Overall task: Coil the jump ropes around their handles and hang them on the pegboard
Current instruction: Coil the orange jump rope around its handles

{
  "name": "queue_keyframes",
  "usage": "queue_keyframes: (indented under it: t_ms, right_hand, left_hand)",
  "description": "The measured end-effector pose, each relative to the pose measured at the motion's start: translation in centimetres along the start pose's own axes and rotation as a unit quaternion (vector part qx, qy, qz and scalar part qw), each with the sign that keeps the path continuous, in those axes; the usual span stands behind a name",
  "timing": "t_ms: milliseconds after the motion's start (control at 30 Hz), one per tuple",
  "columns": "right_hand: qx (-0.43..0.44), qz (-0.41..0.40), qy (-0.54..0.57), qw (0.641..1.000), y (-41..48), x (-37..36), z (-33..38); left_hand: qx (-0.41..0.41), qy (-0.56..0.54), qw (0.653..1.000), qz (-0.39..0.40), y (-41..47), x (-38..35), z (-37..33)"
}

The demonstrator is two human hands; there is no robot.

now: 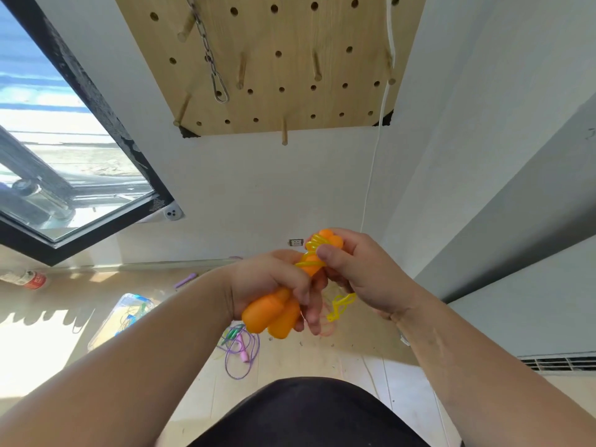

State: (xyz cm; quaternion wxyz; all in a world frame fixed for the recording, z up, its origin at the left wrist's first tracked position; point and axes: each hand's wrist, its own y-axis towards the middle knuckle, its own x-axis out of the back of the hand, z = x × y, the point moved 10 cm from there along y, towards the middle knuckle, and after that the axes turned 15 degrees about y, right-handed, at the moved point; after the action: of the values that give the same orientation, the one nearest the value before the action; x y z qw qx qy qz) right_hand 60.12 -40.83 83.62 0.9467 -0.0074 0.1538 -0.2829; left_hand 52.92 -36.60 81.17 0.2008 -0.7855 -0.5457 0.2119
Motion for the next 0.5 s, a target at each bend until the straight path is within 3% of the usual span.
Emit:
queue_keyframes:
  t_ms: [67, 133, 300, 400, 500]
  right_hand:
    - [0.03, -0.045, -0.071, 0.996, -0.2, 0.5, 0.1]
    - [0.049, -0.093, -0.148, 0.983, -0.4, 1.1, 0.1]
    - [0.057, -0.175, -0.112, 0.977, -0.5, 2.7, 0.5]
    - [0.049, -0.191, -0.061, 0.978, -0.3, 3.2, 0.7]
    - [0.014, -0.203, 0.018, 0.979, -0.4, 3.0, 0.2]
  left_hand:
    - [0.03, 0.104, 0.991, -0.074, 0.0, 1.8, 0.6]
    - [0.031, 0.214, 0.96, -0.177, 0.0, 3.6, 0.3]
    - [0.014, 0.324, 0.858, -0.398, -1.7, 5.4, -1.1]
    - [-0.043, 0.436, 0.741, -0.509, -3.9, 4.4, -3.1]
    - [-0.043, 0.589, 0.629, -0.506, -3.5, 2.6, -3.8]
